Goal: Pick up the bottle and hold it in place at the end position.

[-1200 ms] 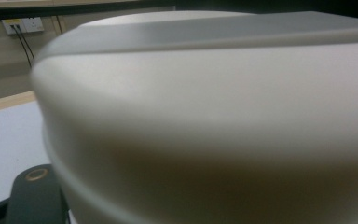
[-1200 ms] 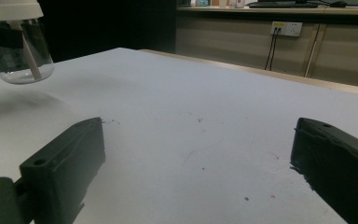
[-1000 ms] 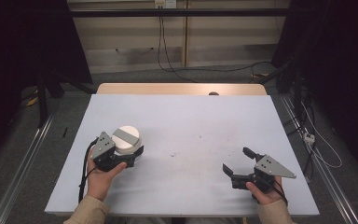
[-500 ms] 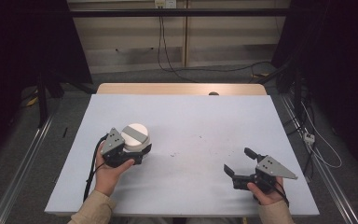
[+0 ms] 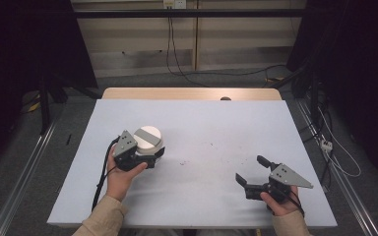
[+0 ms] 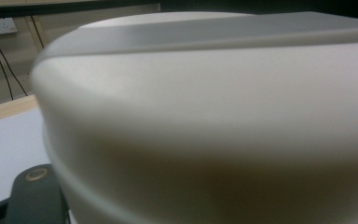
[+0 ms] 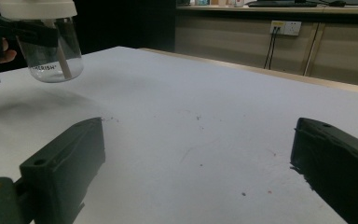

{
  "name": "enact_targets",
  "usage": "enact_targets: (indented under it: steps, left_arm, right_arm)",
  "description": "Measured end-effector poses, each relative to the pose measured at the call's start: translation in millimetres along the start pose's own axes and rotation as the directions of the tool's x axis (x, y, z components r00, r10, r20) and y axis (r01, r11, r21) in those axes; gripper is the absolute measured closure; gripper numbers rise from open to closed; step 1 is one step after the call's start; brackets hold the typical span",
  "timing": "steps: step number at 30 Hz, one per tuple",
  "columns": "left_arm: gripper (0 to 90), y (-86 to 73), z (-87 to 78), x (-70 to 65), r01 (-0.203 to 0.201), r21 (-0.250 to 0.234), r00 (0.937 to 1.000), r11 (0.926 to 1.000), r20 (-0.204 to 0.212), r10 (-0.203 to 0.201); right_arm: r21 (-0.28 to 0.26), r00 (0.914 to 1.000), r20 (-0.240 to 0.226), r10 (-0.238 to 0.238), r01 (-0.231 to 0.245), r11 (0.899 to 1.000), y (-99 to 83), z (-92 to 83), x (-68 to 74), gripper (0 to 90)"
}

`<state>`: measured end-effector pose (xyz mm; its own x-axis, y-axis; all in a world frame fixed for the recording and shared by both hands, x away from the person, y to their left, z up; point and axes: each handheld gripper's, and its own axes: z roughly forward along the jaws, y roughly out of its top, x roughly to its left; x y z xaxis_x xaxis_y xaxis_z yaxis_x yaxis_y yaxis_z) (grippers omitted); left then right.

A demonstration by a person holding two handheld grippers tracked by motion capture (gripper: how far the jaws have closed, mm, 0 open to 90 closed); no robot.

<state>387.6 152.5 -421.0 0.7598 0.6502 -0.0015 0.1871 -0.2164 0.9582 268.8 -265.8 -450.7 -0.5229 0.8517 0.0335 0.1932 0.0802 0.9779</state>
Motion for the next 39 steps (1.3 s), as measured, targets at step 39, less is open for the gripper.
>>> enact_targets:
  steps: [39]
  left_arm:
    - [18.3, 12.1, 69.6, -11.0, -0.002, -0.009, 0.9982, 1.0, 0.06, 0.002]
  right_arm:
    - [-0.002, 0.9999, 0.004, -0.013, 0.013, 1.0, 1.7, 2.6, -0.1, 2.5]
